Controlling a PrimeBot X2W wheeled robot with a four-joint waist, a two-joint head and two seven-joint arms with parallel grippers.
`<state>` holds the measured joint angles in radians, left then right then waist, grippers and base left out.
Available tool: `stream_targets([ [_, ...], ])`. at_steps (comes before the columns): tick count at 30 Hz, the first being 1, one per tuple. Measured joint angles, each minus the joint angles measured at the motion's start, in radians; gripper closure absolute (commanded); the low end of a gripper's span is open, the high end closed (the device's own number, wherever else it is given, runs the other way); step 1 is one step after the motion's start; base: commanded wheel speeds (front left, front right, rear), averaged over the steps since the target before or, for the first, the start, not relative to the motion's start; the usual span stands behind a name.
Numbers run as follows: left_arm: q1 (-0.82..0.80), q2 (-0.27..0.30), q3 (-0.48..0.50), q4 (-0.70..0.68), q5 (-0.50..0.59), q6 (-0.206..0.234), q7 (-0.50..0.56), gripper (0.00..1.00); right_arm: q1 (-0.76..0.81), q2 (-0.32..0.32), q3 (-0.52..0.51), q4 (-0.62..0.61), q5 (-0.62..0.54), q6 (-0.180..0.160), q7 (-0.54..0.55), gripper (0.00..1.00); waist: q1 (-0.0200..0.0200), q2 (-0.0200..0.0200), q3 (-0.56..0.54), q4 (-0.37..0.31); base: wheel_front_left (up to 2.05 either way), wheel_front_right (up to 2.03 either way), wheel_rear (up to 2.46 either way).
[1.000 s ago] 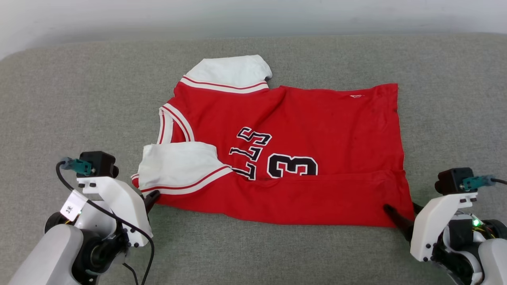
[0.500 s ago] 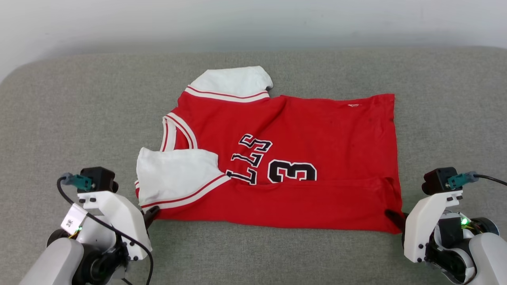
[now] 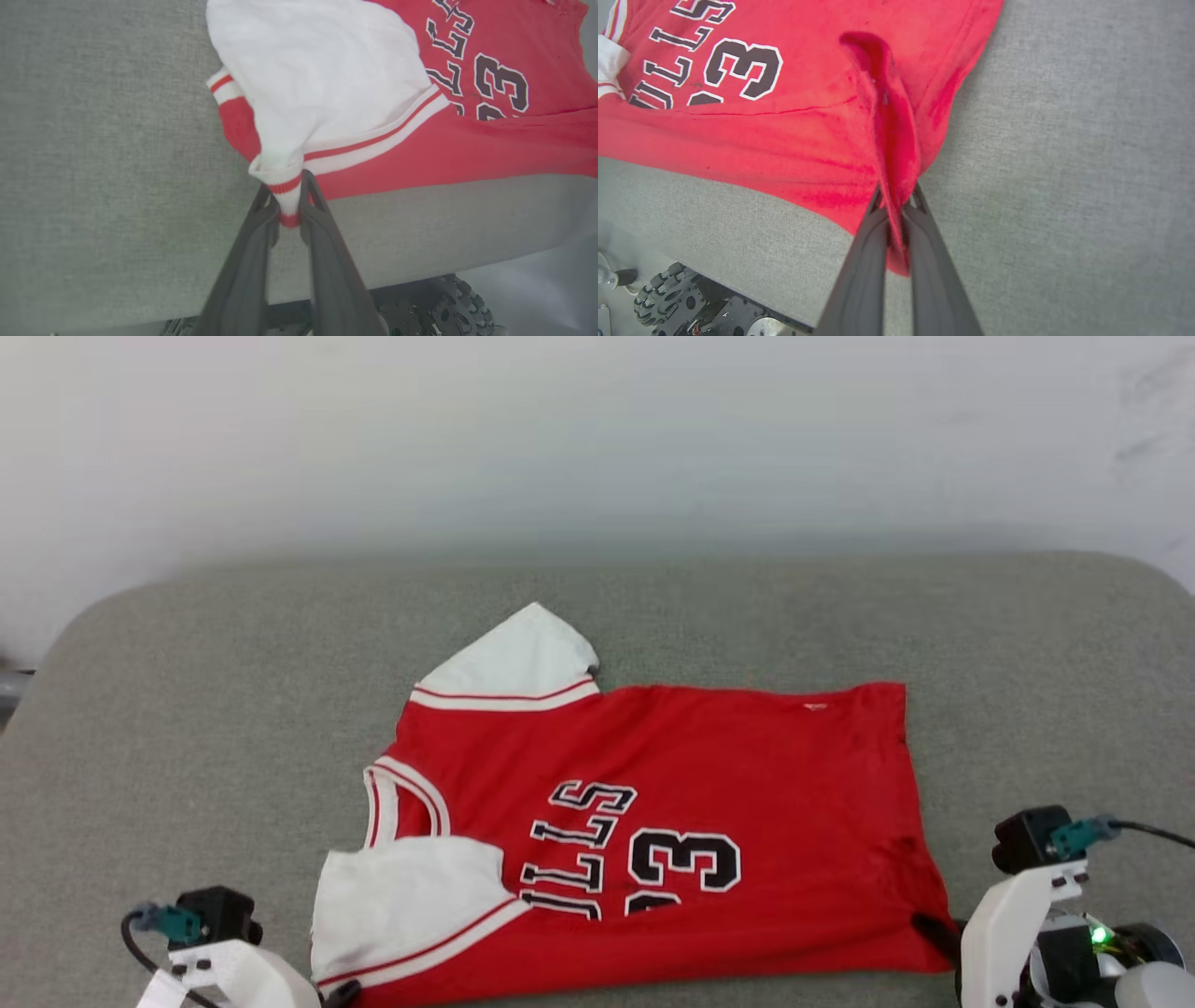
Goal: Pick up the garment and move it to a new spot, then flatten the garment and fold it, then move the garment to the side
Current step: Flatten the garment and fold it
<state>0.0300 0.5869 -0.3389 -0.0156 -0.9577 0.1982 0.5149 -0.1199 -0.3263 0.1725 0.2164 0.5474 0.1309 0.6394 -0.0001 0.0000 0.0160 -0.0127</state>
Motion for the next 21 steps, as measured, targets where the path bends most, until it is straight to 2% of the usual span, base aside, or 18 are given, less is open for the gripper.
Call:
stream_targets([
  [7,0.143,-0.018,0.010,-0.027,-0.041,0.029,-0.023,1.00,0.152,0.019,-0.065,-0.053,-0.015,0.000,0.018,1.00,-0.0001,0.0000,-0.047,0.004,0.00,0.00,0.00],
  [13,0.141,-0.055,-0.002,0.038,-0.039,-0.003,-0.071,1.00,0.206,0.067,-0.123,-0.033,-0.043,0.000,-0.023,1.00,-0.0001,0.0000,-0.049,0.004,0.00,0.00,0.00],
  [14,0.133,-0.060,-0.005,0.050,-0.036,-0.007,-0.075,0.94,0.210,0.073,-0.128,-0.023,-0.047,0.000,-0.028,0.94,0.0000,0.0000,-0.049,0.003,0.00,0.00,0.00],
  [15,0.127,-0.065,-0.006,0.063,-0.039,-0.014,-0.077,0.74,0.216,0.085,-0.133,-0.019,-0.046,0.000,-0.045,0.68,0.0000,0.0000,-0.048,0.002,0.00,0.00,0.00],
  [16,0.122,-0.070,-0.009,0.076,-0.039,-0.017,-0.079,0.35,0.220,0.093,-0.134,-0.018,-0.048,0.000,-0.060,0.18,0.0000,0.0000,-0.048,0.001,0.00,0.00,0.00],
  [17,0.117,-0.074,-0.010,0.086,-0.037,-0.022,-0.088,0.00,0.222,0.096,-0.132,-0.019,-0.049,0.000,-0.074,0.00,0.0000,0.0000,-0.048,-0.001,0.00,0.00,0.00],
  [21,0.094,-0.086,-0.008,0.118,-0.016,-0.032,-0.133,0.00,0.225,0.113,-0.140,-0.054,-0.063,0.000,-0.212,0.00,0.0000,0.0000,-0.046,-0.007,0.00,0.00,0.00],
])
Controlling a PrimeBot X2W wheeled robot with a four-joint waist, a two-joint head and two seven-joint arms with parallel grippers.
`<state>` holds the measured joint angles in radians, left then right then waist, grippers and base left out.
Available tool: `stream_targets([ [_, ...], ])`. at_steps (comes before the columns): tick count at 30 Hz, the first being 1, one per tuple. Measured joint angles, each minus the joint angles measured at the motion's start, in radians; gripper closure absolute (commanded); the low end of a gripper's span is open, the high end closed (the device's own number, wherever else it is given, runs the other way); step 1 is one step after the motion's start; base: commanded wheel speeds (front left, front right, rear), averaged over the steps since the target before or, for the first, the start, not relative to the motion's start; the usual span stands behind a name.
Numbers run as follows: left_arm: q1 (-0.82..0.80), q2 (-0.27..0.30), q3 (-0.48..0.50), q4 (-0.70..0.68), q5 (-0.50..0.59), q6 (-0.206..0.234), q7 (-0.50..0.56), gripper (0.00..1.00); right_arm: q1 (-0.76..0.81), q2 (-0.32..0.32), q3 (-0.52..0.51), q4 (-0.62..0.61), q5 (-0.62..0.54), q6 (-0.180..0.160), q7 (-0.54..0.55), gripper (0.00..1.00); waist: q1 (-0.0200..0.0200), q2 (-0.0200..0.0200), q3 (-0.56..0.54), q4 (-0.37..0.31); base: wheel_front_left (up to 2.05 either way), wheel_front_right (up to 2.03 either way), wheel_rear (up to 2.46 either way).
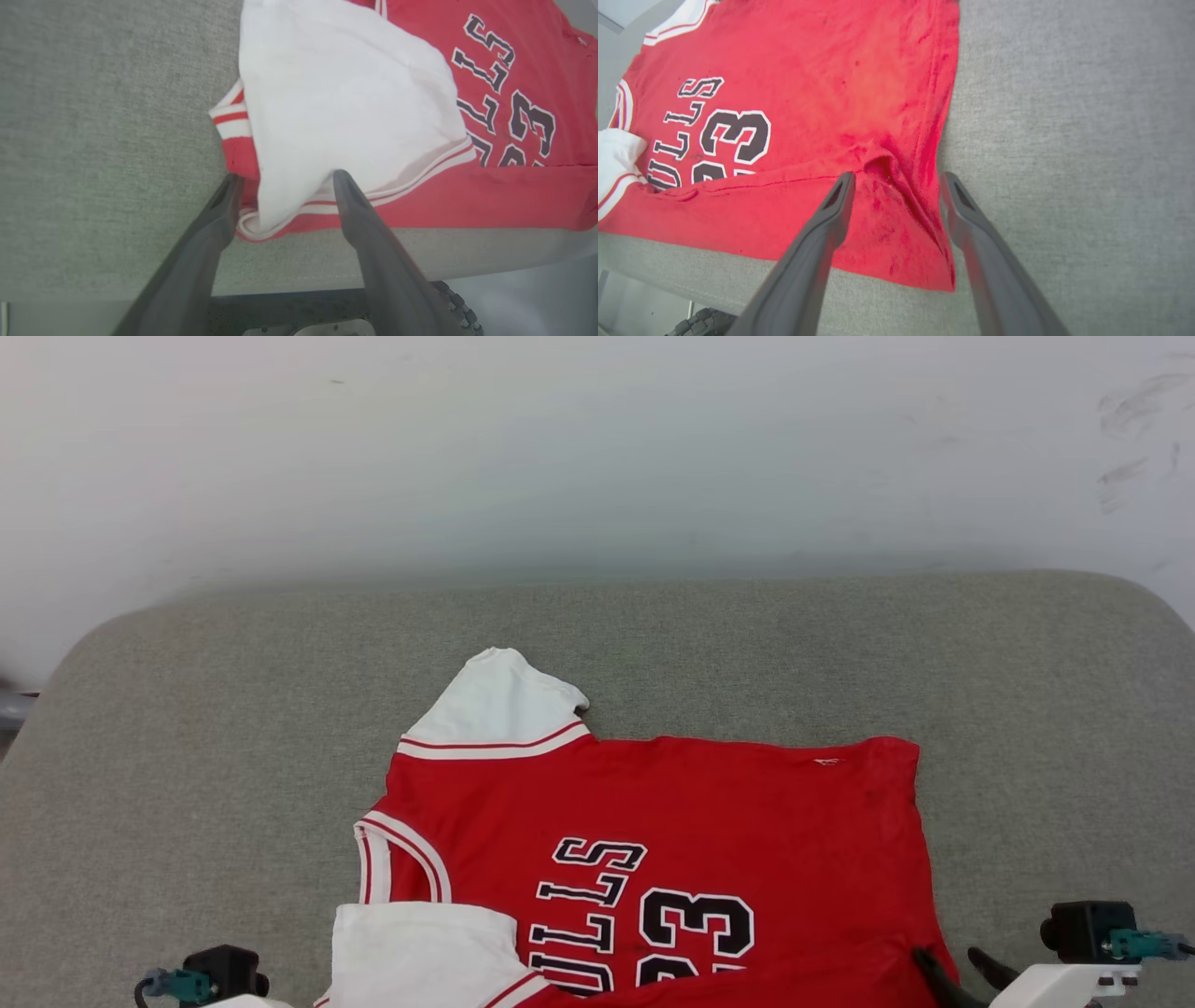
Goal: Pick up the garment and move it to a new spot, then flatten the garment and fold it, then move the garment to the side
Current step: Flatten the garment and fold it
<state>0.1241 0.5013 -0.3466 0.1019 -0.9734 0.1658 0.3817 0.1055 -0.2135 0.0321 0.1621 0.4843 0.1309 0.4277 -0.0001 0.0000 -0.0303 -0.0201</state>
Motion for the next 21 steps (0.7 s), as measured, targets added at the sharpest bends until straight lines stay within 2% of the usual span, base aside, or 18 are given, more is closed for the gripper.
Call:
stream_targets([
  [6,-0.053,-0.012,0.019,0.015,0.071,-0.004,-0.130,0.00,0.001,0.039,-0.040,-0.050,-0.088,0.000,-0.221,0.00,0.0000,0.0000,0.000,-0.007,0.00,0.00,0.00],
  [11,-0.109,-0.030,0.024,0.017,0.132,-0.007,-0.239,0.00,-0.013,0.070,-0.061,-0.121,-0.175,0.000,-0.339,0.00,0.0000,0.0000,0.003,-0.015,0.00,0.00,0.00],
  [16,-0.169,-0.042,0.029,0.019,0.197,-0.008,-0.348,0.00,-0.029,0.099,-0.068,-0.222,-0.239,0.000,-0.375,0.00,0.0000,0.0000,0.015,-0.030,0.00,0.00,0.00],
  [21,-0.260,-0.049,0.031,0.037,0.239,-0.013,-0.404,0.00,-0.053,0.115,-0.068,-0.316,-0.258,0.000,-0.369,0.00,0.0000,0.0000,0.055,-0.045,0.00,0.00,0.00],
])
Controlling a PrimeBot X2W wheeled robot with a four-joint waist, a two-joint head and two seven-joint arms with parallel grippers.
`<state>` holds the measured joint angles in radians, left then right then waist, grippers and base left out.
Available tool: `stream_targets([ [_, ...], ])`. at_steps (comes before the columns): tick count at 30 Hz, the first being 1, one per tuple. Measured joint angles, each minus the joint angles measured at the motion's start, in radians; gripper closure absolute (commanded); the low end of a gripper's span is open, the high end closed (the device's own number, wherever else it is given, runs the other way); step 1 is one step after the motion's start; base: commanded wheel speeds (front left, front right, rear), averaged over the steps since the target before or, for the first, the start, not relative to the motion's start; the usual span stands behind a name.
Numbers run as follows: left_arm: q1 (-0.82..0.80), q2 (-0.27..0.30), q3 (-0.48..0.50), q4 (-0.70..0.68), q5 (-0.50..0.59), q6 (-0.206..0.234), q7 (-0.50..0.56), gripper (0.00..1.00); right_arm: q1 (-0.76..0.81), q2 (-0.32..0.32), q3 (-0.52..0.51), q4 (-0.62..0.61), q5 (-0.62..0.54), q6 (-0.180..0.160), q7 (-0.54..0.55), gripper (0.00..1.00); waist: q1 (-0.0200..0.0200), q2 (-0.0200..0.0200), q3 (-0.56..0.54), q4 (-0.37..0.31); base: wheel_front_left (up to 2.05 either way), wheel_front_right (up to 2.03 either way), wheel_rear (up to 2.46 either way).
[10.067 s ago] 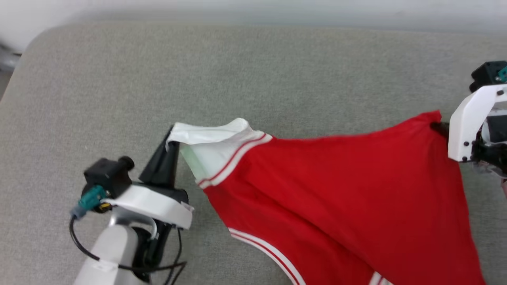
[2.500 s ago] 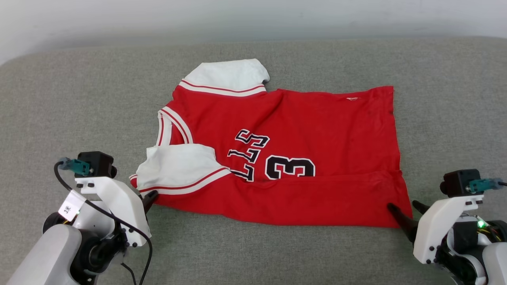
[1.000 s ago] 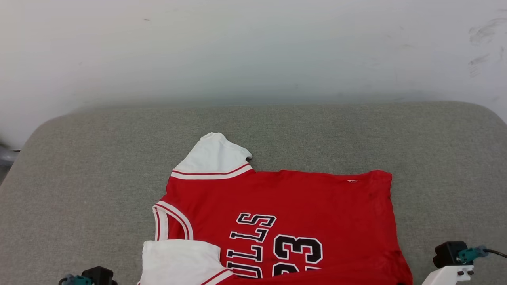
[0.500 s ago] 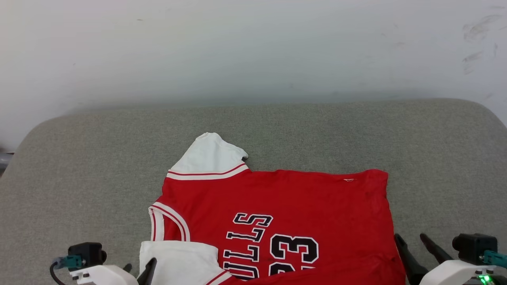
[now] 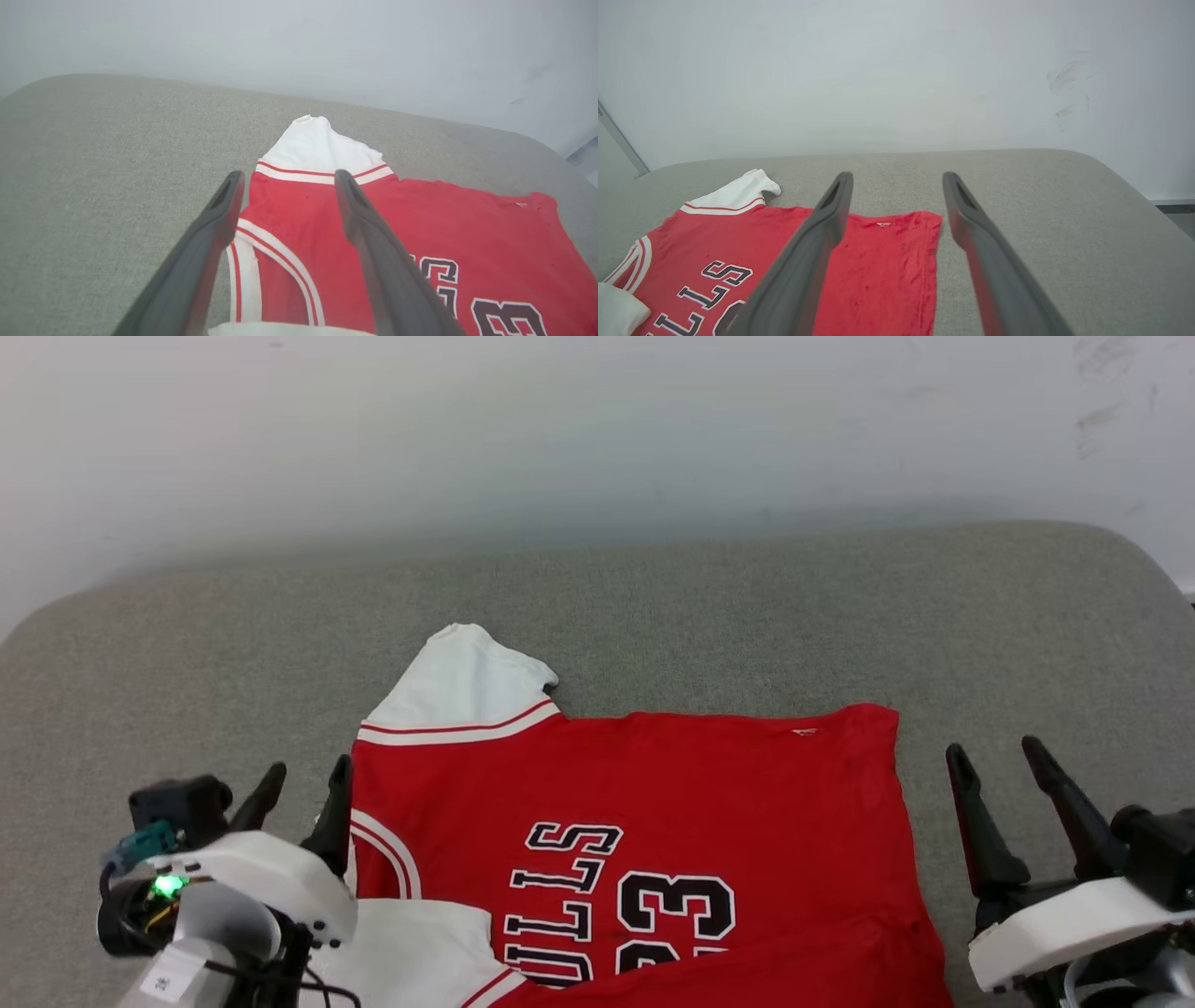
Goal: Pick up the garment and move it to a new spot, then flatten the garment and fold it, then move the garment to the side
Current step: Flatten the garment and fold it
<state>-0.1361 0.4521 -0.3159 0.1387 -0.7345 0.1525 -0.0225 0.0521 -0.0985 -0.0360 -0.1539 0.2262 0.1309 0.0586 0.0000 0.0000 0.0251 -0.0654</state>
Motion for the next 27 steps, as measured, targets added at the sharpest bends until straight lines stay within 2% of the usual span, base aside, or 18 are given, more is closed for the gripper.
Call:
stream_targets([
  [5,-0.124,-0.002,0.007,0.027,0.018,-0.005,-0.008,0.00,-0.057,0.007,-0.004,-0.055,0.000,0.000,0.004,0.00,0.0001,0.0000,0.075,-0.017,0.00,0.00,0.00],
  [8,-0.217,0.012,0.015,0.046,0.018,-0.027,0.005,0.00,-0.106,0.007,-0.008,-0.067,0.007,0.000,0.001,0.00,0.0001,0.0000,0.134,-0.029,0.00,0.00,0.00],
  [14,-0.402,0.044,0.006,0.116,0.000,-0.087,0.110,0.00,-0.177,0.003,-0.006,-0.063,0.024,0.000,-0.012,0.00,0.0002,0.0000,0.256,-0.060,0.00,0.00,0.00],
  [21,-0.592,0.100,-0.011,0.237,-0.057,-0.154,0.334,0.00,-0.239,0.005,0.031,-0.025,0.048,0.000,-0.043,0.00,0.0004,0.0000,0.366,-0.115,0.00,0.00,0.00],
  [27,-0.718,0.157,-0.042,0.323,-0.105,-0.179,0.591,0.00,-0.262,0.007,0.049,0.016,0.073,0.000,-0.071,0.00,0.0003,0.0000,0.416,-0.177,0.00,0.00,0.00],
])
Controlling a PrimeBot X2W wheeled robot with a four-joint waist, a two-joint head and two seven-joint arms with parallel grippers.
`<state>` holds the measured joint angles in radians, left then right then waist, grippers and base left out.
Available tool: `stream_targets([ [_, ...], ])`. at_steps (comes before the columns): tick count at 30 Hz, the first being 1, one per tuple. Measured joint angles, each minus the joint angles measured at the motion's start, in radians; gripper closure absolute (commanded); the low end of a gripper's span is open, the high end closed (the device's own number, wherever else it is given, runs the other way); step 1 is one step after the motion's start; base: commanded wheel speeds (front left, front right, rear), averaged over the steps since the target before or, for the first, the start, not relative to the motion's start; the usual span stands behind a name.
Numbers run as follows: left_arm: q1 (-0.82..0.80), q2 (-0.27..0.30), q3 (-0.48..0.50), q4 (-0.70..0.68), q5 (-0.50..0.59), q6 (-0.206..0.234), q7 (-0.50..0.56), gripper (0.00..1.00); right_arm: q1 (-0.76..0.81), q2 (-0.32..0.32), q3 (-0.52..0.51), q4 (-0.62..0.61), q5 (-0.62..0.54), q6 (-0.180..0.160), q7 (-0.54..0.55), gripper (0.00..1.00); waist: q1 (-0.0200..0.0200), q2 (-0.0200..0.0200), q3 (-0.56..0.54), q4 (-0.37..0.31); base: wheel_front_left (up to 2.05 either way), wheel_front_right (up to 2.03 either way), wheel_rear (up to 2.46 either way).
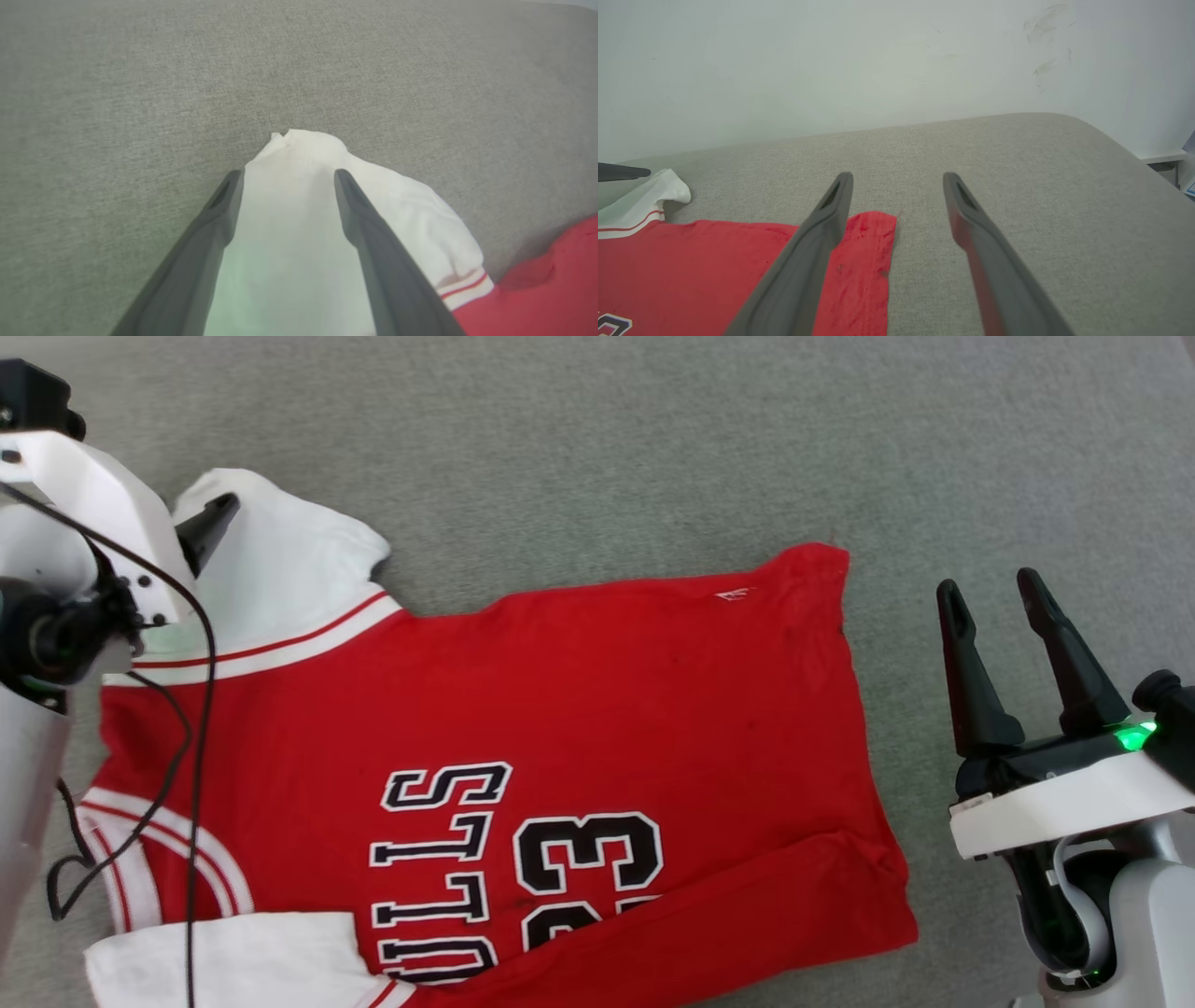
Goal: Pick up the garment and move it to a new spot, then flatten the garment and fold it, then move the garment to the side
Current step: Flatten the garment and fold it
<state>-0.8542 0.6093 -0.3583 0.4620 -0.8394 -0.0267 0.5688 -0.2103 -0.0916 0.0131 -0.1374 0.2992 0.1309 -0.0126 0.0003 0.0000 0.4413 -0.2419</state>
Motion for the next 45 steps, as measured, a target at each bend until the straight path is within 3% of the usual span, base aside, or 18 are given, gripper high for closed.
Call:
stream_targets([
  [6,-0.054,0.048,-0.027,0.054,-0.027,0.024,0.221,0.00,-0.006,0.008,0.012,0.037,0.025,0.000,-0.023,0.00,-0.0001,0.0000,0.034,-0.045,0.00,0.00,0.00],
  [10,-0.072,0.063,-0.033,0.063,-0.056,0.077,0.353,0.00,-0.006,0.012,0.017,0.058,0.038,0.000,-0.035,0.00,-0.0003,0.0000,0.048,-0.065,0.00,0.00,0.00],
  [11,-0.072,0.065,-0.038,0.061,-0.060,0.090,0.378,0.15,-0.006,0.012,0.018,0.063,0.041,0.000,-0.036,0.00,-0.0004,0.0000,0.050,-0.068,0.00,0.00,0.00],
  [12,-0.072,0.068,-0.042,0.054,-0.060,0.098,0.390,0.49,-0.006,0.013,0.019,0.067,0.045,0.000,-0.038,0.00,-0.0005,0.0000,0.053,-0.070,0.00,0.00,0.00],
  [13,-0.072,0.068,-0.043,0.049,-0.060,0.103,0.392,1.00,-0.006,0.013,0.019,0.073,0.050,0.000,-0.039,0.00,-0.0006,0.0000,0.056,-0.071,0.00,0.00,0.00],
  [19,-0.050,0.066,-0.043,0.032,-0.052,0.117,0.361,1.00,-0.016,0.013,0.024,0.090,0.082,0.000,-0.030,0.00,-0.0005,0.0001,0.058,-0.071,0.00,0.00,0.00],
  [26,-0.025,0.040,-0.051,0.041,-0.008,0.096,0.210,1.00,-0.054,-0.013,0.013,0.163,0.161,0.000,0.056,0.00,-0.0003,0.0000,0.019,-0.047,0.00,0.00,0.00],
  [34,0.002,-0.021,-0.036,0.041,0.002,0.079,0.030,1.00,-0.145,-0.075,0.010,0.305,0.206,0.000,0.320,0.00,-0.0002,0.0000,-0.063,0.015,0.00,0.00,0.00],
  [40,0.034,-0.057,-0.056,-0.010,0.012,0.061,-0.030,1.00,-0.241,-0.137,0.025,0.400,0.210,0.000,0.540,0.00,-0.0003,0.0000,-0.107,0.084,0.00,0.00,0.00],
  [45,0.051,-0.080,-0.073,-0.068,0.012,0.053,-0.044,1.00,-0.324,-0.175,0.052,0.477,0.185,0.000,0.642,0.00,-0.0002,0.0000,-0.117,0.146,0.00,0.00,0.00],
])
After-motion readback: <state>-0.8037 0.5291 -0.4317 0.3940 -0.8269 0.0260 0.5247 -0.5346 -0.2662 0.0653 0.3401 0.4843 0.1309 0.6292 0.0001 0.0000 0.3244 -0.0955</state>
